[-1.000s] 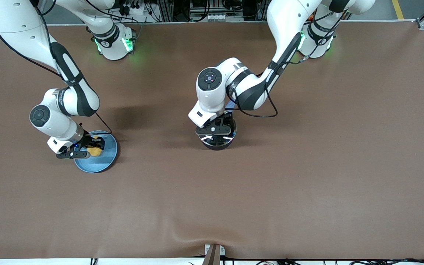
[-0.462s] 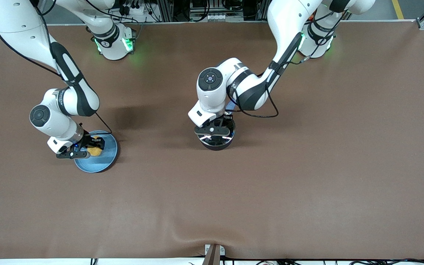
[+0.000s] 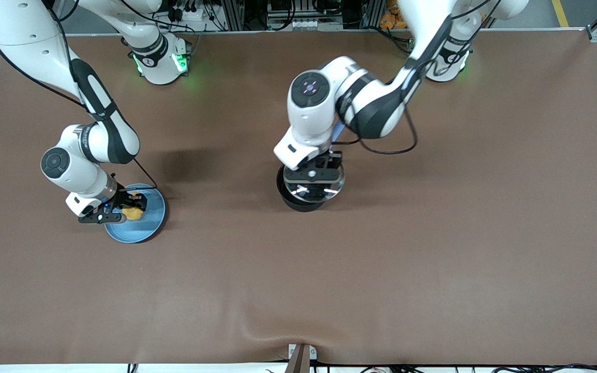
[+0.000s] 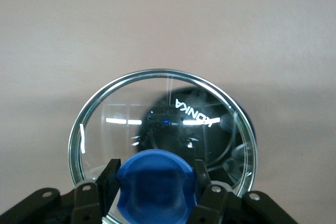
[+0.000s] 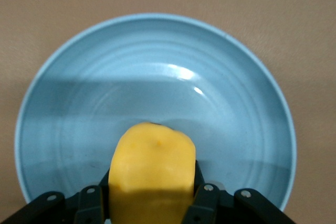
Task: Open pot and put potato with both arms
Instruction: 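Lift the lid off the pot while the right gripper lifts the potato, then lower the lid onto the table while the right gripper carries the potato over the pot, then open the right gripper to drop the potato into the pot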
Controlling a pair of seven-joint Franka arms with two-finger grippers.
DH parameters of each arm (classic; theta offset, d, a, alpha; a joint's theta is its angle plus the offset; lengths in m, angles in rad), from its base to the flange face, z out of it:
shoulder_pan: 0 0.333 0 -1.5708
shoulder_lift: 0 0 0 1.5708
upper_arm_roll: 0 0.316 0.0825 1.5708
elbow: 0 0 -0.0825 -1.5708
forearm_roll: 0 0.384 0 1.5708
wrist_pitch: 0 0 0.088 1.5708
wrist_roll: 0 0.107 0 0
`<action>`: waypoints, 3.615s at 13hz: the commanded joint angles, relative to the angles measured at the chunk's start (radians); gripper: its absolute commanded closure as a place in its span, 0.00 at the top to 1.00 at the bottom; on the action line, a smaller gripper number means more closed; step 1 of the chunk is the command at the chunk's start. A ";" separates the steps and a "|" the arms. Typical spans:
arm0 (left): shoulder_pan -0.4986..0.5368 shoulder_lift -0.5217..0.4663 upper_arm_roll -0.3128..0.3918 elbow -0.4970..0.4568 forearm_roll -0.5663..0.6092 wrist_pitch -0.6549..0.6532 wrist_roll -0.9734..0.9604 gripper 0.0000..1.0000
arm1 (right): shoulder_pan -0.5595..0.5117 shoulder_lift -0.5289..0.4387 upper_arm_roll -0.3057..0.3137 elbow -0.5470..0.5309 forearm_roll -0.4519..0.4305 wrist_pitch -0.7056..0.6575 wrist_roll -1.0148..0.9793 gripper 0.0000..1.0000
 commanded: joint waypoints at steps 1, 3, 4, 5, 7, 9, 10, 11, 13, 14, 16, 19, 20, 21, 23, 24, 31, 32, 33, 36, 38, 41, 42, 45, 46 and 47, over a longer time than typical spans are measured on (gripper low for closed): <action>0.093 -0.093 -0.005 -0.033 0.017 -0.048 0.035 0.00 | 0.004 -0.124 0.003 0.006 0.003 -0.095 -0.012 0.00; 0.175 -0.136 -0.006 -0.059 0.014 -0.051 0.099 0.00 | 0.003 -0.178 0.003 0.038 0.003 -0.189 -0.023 0.00; 0.221 -0.156 -0.006 -0.089 0.008 -0.050 0.116 0.00 | 0.003 -0.201 0.003 0.072 0.003 -0.264 -0.032 0.00; 0.268 -0.179 -0.008 -0.125 0.008 -0.047 0.136 0.00 | 0.006 -0.228 0.003 0.117 0.003 -0.360 -0.034 0.00; 0.360 -0.193 -0.008 -0.165 0.005 -0.039 0.230 0.00 | 0.018 -0.268 0.001 0.252 0.003 -0.613 -0.026 0.00; 0.460 -0.192 -0.009 -0.203 0.003 -0.030 0.341 0.00 | 0.065 -0.280 -0.014 0.410 0.002 -0.825 -0.019 0.00; 0.507 -0.193 -0.009 -0.235 0.003 -0.007 0.404 0.00 | 0.117 -0.281 -0.043 0.475 0.002 -0.888 -0.005 0.00; 0.563 -0.196 -0.012 -0.273 0.000 0.030 0.472 0.00 | 0.179 -0.278 -0.077 0.527 0.000 -0.930 0.035 0.00; 0.656 -0.193 -0.020 -0.356 -0.024 0.116 0.582 0.00 | 0.280 -0.276 -0.094 0.576 -0.002 -0.943 0.136 0.00; 0.689 -0.193 -0.021 -0.410 -0.025 0.172 0.619 0.00 | 0.341 -0.268 -0.102 0.589 -0.002 -0.938 0.224 0.00; 0.727 -0.189 -0.020 -0.511 -0.025 0.307 0.670 0.00 | 0.476 -0.241 -0.114 0.606 0.006 -0.900 0.465 0.00; 0.744 -0.163 -0.020 -0.597 -0.025 0.419 0.680 0.00 | 0.645 -0.117 -0.112 0.700 0.009 -0.877 0.659 0.00; 0.758 -0.157 -0.020 -0.634 -0.025 0.474 0.680 0.00 | 0.691 -0.068 -0.112 0.737 0.011 -0.875 0.710 0.00; 0.761 -0.144 -0.020 -0.663 -0.025 0.531 0.681 0.00 | 0.730 -0.010 -0.112 0.791 0.020 -0.875 0.774 0.00; 0.761 -0.128 -0.018 -0.688 -0.020 0.582 0.681 0.00 | 0.803 0.102 -0.112 0.871 0.025 -0.848 0.857 0.00; 0.763 -0.117 -0.018 -0.692 -0.017 0.593 0.681 0.00 | 0.832 0.147 -0.112 0.876 0.025 -0.803 0.898 0.00; 0.790 -0.092 -0.020 -0.689 -0.023 0.625 0.670 1.00 | 0.919 0.345 -0.111 0.862 0.025 -0.532 1.032 0.00; 0.792 -0.115 -0.020 -0.689 -0.023 0.622 0.670 1.00 | 0.922 0.353 -0.111 0.856 0.017 -0.530 1.032 0.00; 0.792 -0.146 -0.020 -0.691 -0.025 0.619 0.669 1.00 | 0.925 0.364 -0.111 0.854 0.017 -0.525 1.032 0.00; 0.795 -0.260 -0.020 -0.680 -0.025 0.556 0.675 1.00 | 0.934 0.407 -0.109 0.839 0.015 -0.457 1.032 0.00; 0.793 -0.333 -0.020 -0.653 -0.025 0.486 0.675 1.00 | 0.943 0.436 -0.109 0.831 0.014 -0.397 1.037 0.00; 0.790 -0.385 -0.021 -0.520 -0.025 0.253 0.676 1.00 | 0.945 0.445 -0.109 0.831 0.014 -0.396 1.044 0.23; 0.789 -0.385 -0.021 -0.461 -0.025 0.175 0.678 1.00 | 0.945 0.445 -0.109 0.831 0.014 -0.396 1.046 0.34; 0.784 -0.385 -0.050 -0.268 -0.025 -0.060 0.680 1.00 | 0.943 0.447 -0.111 0.831 0.014 -0.403 1.046 0.87; 0.783 -0.381 -0.055 -0.208 -0.025 -0.124 0.680 1.00 | 0.940 0.445 -0.109 0.831 0.014 -0.403 1.046 0.97; 0.783 -0.382 -0.067 -0.162 -0.026 -0.184 0.676 1.00 | 0.940 0.444 -0.111 0.831 0.014 -0.406 1.044 0.97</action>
